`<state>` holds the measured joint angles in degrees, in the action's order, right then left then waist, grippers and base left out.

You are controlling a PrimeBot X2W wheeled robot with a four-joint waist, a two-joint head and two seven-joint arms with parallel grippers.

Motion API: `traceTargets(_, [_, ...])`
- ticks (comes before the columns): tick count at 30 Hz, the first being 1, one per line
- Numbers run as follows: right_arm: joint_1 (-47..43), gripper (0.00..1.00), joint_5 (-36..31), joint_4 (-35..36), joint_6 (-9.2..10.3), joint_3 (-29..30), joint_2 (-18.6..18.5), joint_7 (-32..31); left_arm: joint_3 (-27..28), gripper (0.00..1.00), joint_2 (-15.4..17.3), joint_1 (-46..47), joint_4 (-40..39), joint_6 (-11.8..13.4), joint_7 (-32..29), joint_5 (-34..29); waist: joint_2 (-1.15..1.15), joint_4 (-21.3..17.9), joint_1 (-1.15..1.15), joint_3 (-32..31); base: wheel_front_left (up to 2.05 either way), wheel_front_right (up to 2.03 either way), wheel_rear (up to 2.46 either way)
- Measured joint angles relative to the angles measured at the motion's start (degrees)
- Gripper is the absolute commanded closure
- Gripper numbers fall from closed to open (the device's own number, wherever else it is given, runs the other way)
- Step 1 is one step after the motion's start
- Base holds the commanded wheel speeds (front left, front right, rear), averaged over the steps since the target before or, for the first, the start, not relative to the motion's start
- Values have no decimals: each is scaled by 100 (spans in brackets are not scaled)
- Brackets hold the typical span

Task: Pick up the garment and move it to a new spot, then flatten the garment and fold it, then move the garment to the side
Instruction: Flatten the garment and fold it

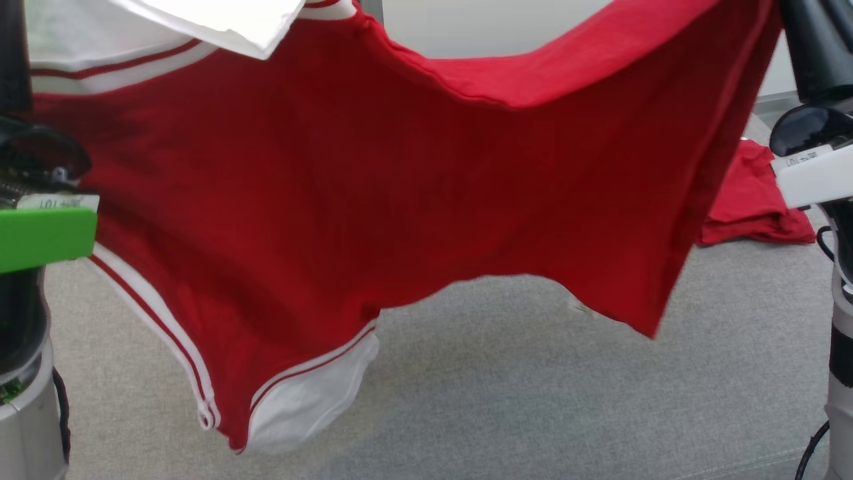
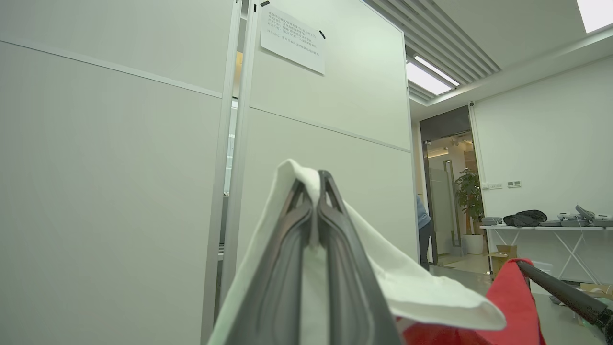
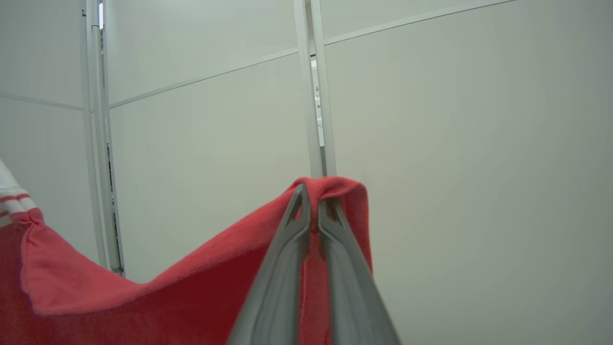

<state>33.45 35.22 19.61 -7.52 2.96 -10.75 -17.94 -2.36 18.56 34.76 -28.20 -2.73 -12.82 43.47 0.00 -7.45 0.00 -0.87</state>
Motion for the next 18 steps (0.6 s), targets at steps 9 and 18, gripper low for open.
traceTargets(9, [24, 100, -559, -48, 0, 80, 103, -370, -283, 100, 274, 502, 826, -83, -241, -325, 0, -9, 0, 355, 0, 0, 0])
traceTargets(18, [1751, 100, -1458, -2213, 0, -385, 83, 357, -661, 100, 357, 2141, 2628, -266, 1, -864, 0, -29, 0, 1234, 0, 0, 0])
